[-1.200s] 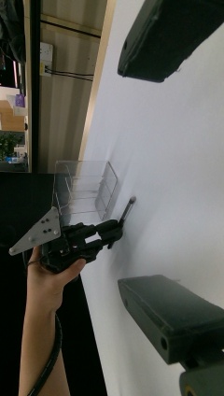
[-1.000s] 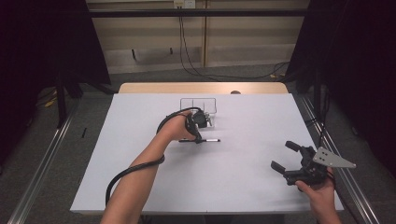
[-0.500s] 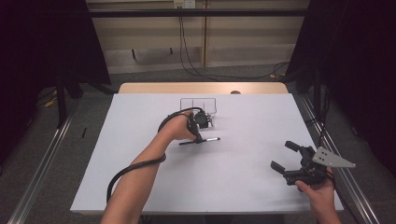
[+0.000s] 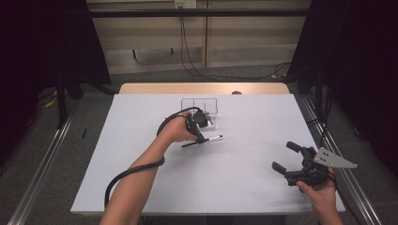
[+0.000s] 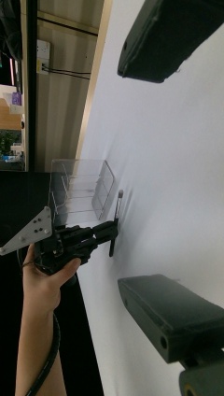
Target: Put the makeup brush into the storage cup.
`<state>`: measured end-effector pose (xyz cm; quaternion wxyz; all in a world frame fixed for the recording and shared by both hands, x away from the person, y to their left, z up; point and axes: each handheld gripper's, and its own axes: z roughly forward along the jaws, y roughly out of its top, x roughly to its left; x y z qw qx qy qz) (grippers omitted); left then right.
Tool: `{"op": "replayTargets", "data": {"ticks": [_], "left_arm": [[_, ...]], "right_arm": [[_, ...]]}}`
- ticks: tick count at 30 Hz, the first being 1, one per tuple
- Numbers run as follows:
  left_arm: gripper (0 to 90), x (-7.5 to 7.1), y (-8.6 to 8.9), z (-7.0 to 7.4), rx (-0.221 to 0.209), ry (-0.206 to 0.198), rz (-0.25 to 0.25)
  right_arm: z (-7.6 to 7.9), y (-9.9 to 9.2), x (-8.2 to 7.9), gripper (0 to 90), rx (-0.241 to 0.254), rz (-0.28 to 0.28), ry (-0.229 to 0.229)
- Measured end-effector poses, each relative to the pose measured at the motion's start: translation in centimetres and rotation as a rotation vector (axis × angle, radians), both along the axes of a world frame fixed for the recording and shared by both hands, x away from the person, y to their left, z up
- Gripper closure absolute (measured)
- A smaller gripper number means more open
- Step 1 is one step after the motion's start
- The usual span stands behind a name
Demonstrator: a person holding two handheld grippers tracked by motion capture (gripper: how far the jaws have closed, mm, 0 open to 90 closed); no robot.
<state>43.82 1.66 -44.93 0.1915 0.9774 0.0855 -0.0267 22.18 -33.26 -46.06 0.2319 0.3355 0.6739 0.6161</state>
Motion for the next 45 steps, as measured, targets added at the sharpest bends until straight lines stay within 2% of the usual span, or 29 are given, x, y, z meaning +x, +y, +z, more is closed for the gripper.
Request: {"op": "replayTargets", "data": {"ticks": [2, 3, 6, 11, 16, 18, 22, 24, 26, 27, 29, 30, 31, 36, 39, 41, 42, 45], "left_arm": [[84.2, 0.0, 0.1, 0.2, -0.027, -0.001, 0.012], [84.2, 0.0, 0.2, 0.2, -0.052, 0.015, 0.025], [84.2, 0.0, 0.4, 0.5, -0.105, 0.016, 0.036], [84.2, -0.1, 0.9, 0.8, -0.203, 0.014, 0.084], [84.2, -0.1, 1.4, 1.1, -0.269, 0.012, 0.107], [84.2, 0.0, 1.7, 1.3, -0.295, -0.002, 0.112], [84.2, 0.0, 2.0, 1.5, -0.366, -0.004, 0.138], [84.2, -0.1, 2.2, 1.6, -0.423, -0.006, 0.161], [84.2, -0.1, 2.3, 1.5, -0.439, -0.012, 0.166], [84.2, -0.1, 2.4, 1.5, -0.472, -0.007, 0.174], [84.2, -0.1, 2.5, 1.6, -0.481, -0.013, 0.177], [84.3, -0.1, 2.6, 1.6, -0.512, -0.003, 0.19], [84.2, -0.1, 2.6, 1.6, -0.512, -0.003, 0.19], [84.2, -0.2, 2.8, 1.7, -0.575, -0.013, 0.217], [84.3, -0.3, 2.9, 1.6, -0.59, -0.016, 0.226], [84.3, -0.4, 3.0, 1.6, -0.614, -0.043, 0.232], [84.3, -0.4, 3.0, 1.6, -0.614, -0.043, 0.232], [84.3, -0.6, 3.1, 1.8, -0.649, -0.063, 0.242]], "right_arm": [[0.0, 0.0, 0.0, 1.0, -0.001, 0.002, 0.0], [0.0, 0.0, 0.0, 1.0, -0.001, 0.002, 0.0], [-0.1, 0.1, 0.0, 0.9, -0.006, 0.001, 0.006], [-0.1, 0.1, 0.0, 0.9, -0.006, 0.002, 0.004], [0.0, 0.1, 0.0, 0.9, -0.005, -0.002, 0.005], [0.0, 0.1, 0.0, 0.9, -0.005, -0.001, 0.003], [0.0, 0.1, 0.0, 0.9, -0.005, 0.001, 0.004], [0.0, 0.1, 0.0, 0.9, -0.005, 0.0, 0.005], [0.0, 0.1, 0.0, 0.9, -0.005, -0.002, 0.005], [0.0, 0.1, 0.0, 0.9, -0.004, -0.002, 0.004], [0.0, 0.1, 0.0, 0.9, -0.004, -0.002, 0.004], [0.0, 0.1, 0.0, 0.9, -0.004, -0.002, 0.005], [0.0, 0.1, 0.0, 0.9, -0.004, -0.002, 0.005], [0.0, 0.1, -0.1, 0.9, -0.006, -0.004, 0.004], [0.0, 0.1, -0.1, 0.9, -0.005, -0.006, 0.004], [0.0, 0.1, -0.1, 0.9, -0.004, -0.006, 0.005], [0.0, 0.0, 0.0, 0.9, -0.007, -0.006, 0.004], [0.0, 0.0, 0.0, 0.9, -0.008, -0.007, 0.003]]}}
